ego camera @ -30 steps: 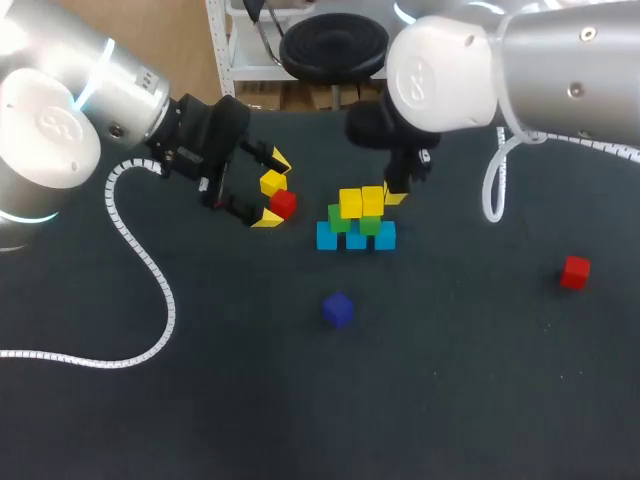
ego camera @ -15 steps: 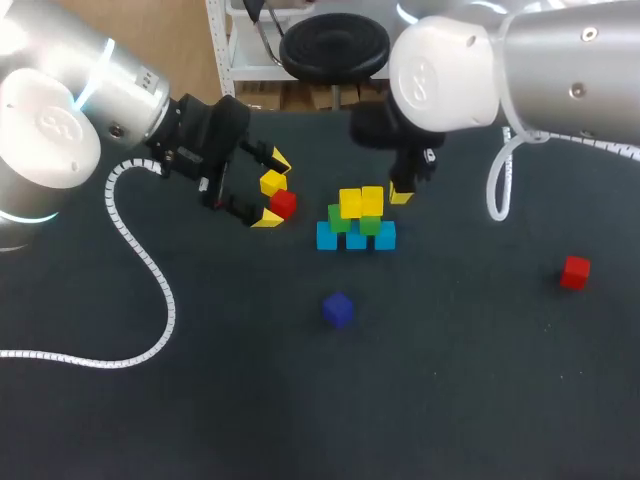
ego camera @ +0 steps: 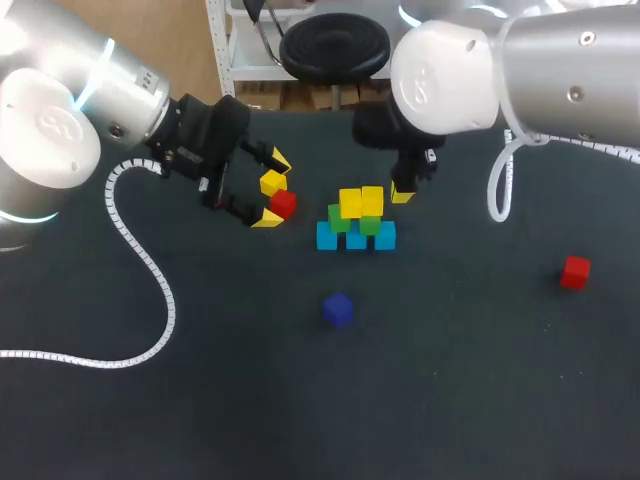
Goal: Place the blue cubes, place green cubes on the blue cubes, place the yellow cubes on the green cubes, then place the red cubes on the yellow cubes, and place purple cube on the red cubes.
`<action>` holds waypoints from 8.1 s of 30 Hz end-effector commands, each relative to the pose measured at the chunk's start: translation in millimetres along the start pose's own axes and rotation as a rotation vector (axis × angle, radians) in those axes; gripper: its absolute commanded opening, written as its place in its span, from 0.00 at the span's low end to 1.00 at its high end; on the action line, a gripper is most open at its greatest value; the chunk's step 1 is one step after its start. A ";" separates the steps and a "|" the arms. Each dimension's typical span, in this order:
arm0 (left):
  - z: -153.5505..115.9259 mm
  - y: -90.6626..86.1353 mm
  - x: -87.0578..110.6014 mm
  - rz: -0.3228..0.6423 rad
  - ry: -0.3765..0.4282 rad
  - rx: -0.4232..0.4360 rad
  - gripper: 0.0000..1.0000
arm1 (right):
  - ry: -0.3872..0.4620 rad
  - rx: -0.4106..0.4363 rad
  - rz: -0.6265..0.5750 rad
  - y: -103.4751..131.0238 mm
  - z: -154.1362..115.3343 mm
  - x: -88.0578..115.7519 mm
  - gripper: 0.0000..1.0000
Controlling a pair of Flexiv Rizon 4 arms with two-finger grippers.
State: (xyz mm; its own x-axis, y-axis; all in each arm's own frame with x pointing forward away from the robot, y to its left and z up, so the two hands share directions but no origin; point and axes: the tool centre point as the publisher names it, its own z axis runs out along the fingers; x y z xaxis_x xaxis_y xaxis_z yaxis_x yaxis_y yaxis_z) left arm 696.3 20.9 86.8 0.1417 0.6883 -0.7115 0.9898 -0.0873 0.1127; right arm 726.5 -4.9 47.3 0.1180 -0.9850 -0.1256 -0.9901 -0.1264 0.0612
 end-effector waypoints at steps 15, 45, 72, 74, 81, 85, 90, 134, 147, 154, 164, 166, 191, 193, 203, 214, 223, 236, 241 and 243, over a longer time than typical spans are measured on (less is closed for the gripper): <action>0.3 2.1 -0.7 -0.002 0.006 0.005 1.00 | -0.006 0.008 -0.018 -7.7 -3.2 -10.0 0.00; 0.3 2.1 -0.7 -0.002 0.006 0.005 1.00 | -0.013 0.016 -0.022 -2.9 -8.6 -9.0 0.00; 0.3 2.1 -0.7 -0.002 0.006 0.005 1.00 | -0.020 0.018 -0.030 -3.2 -9.6 -10.8 0.00; 0.3 2.1 -0.7 -0.002 0.006 0.005 1.00 | -0.022 0.018 -0.028 -3.2 -9.5 -10.9 0.00; 0.3 2.1 -0.7 -0.002 0.006 0.005 1.00 | -0.025 0.018 -0.029 -2.0 -9.6 -11.3 0.00; 0.3 2.1 -0.7 -0.002 0.006 0.005 1.00 | -0.026 0.018 -0.034 -1.9 -9.6 -12.5 0.00; 0.3 2.1 -0.7 -0.002 0.006 0.005 1.00 | -0.029 0.017 -0.030 -2.5 -9.2 -11.2 0.00; 0.3 2.1 -0.7 -0.002 0.006 0.005 1.00 | -0.461 0.053 0.016 52.4 -79.3 53.3 1.00; 0.3 2.1 -0.7 -0.002 0.006 0.005 1.00 | -0.360 0.100 -0.064 63.0 -98.7 55.5 1.00; 0.3 2.1 -0.7 -0.002 0.006 0.005 1.00 | -0.360 0.100 -0.064 63.0 -98.7 55.5 1.00; 0.3 2.1 -0.7 -0.002 0.006 0.005 1.00 | -0.360 0.100 -0.064 63.0 -98.7 55.5 1.00; 0.3 2.1 -0.7 -0.002 0.006 0.005 1.00 | -0.360 0.100 -0.064 63.0 -98.7 55.5 1.00; 0.3 2.1 -0.7 -0.002 0.006 0.005 1.00 | -0.711 0.044 0.132 90.6 -112.6 75.6 1.00; 0.3 2.1 -0.7 -0.002 0.006 0.005 1.00 | -0.706 0.036 0.130 91.0 -108.9 71.1 1.00; 0.3 2.1 -0.7 -0.002 0.006 0.005 1.00 | -0.671 -0.006 0.096 95.6 -97.6 58.5 1.00; 0.3 2.1 -0.7 -0.002 0.006 0.005 1.00 | -0.664 -0.010 0.091 96.5 -98.0 57.7 1.00; 0.3 2.1 -0.7 -0.002 0.006 0.005 1.00 | -0.664 -0.010 0.091 96.5 -98.0 57.7 1.00; -27.7 37.1 -9.6 0.225 0.202 0.046 1.00 | -0.664 -0.010 0.091 96.5 -98.0 57.7 1.00; -33.3 56.8 1.8 0.283 0.318 0.168 1.00 | -0.664 -0.010 0.091 96.5 -98.0 57.7 1.00; -29.9 60.4 8.6 0.299 0.354 0.222 1.00 | -0.664 -0.010 0.091 96.5 -98.0 57.7 1.00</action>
State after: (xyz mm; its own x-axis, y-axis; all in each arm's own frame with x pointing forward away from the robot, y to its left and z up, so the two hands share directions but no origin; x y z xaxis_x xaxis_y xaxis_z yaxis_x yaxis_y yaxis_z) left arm 733.1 51.4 108.2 0.3895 0.7754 -0.4971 0.9187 -0.2889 0.2691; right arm 645.0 -85.6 143.5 -0.0423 -0.7119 -0.7010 -0.9927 -0.0493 0.1100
